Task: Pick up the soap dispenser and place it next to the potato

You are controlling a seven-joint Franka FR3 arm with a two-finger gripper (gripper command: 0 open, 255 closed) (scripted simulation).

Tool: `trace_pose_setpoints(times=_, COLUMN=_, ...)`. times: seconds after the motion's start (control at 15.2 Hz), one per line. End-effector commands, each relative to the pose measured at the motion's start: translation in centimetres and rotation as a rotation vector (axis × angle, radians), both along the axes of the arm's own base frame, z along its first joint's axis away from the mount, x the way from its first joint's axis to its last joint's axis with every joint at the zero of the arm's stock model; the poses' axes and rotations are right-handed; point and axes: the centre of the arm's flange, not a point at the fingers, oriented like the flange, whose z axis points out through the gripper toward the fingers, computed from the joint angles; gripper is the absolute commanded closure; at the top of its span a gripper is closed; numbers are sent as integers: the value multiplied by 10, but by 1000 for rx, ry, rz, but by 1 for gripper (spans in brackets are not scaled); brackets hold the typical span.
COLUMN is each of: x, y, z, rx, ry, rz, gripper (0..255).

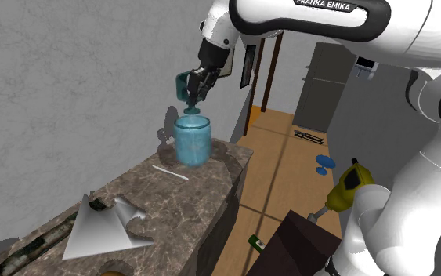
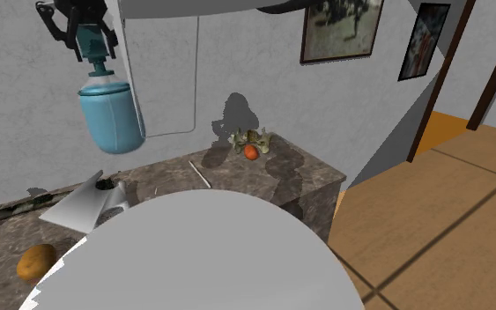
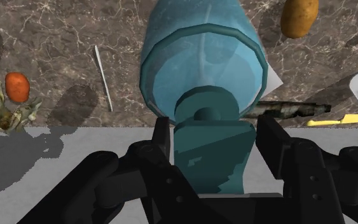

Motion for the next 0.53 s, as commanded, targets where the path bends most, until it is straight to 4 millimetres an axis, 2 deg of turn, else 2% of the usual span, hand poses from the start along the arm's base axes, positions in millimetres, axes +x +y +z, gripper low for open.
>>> trace_pose_setpoints(times=0.0, x=-4, y=27, z=1, rx=1, ry=-1, rz=-2, gripper=255)
trace_pose_setpoints(times=0.46, x=-25, y=117, z=2, rx=1, ry=-1, rz=-2, gripper=255)
